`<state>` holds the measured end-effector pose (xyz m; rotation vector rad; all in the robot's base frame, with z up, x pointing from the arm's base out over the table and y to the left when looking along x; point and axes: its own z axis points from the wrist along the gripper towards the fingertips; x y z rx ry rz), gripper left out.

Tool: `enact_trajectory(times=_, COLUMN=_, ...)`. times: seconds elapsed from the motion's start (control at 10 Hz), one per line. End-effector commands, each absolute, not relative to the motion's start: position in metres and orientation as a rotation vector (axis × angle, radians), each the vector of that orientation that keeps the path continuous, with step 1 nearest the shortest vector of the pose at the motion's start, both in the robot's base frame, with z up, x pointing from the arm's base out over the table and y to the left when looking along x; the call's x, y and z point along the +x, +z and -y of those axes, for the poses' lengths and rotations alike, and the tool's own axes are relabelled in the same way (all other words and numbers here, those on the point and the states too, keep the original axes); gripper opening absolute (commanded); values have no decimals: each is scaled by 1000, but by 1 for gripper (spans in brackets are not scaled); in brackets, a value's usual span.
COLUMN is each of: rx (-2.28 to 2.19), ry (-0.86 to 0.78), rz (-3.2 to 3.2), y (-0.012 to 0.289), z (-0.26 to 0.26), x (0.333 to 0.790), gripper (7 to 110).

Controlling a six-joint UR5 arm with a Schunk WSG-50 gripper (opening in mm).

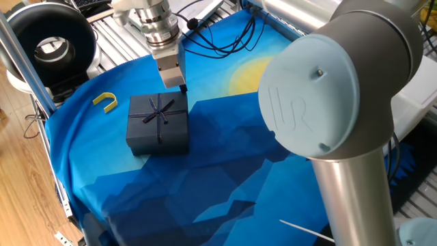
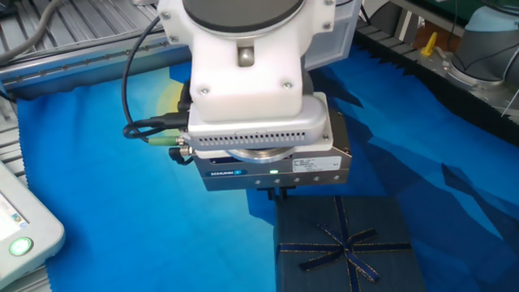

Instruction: Slide the outer casing onto the gift box

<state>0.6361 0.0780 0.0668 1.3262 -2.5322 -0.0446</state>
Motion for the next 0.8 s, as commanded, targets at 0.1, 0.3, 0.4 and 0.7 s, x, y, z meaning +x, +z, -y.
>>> enact_trajectory(times=0.1, rx=1331, ry=-67, rz=2534, y=68, z=-81, x=636, gripper=7)
enact_trajectory(times=0.3, rx=1316, ry=-139, rz=2528, y=85, z=-93, x=630, gripper=7)
enact_trajectory(times=0.4, rx=1281, ry=-186, rz=2560, y=97, z=-107, x=629, gripper=7)
enact_trajectory(times=0.7, rx=1013, ry=-362, rz=2912, y=122, z=-179, x=675, gripper=7)
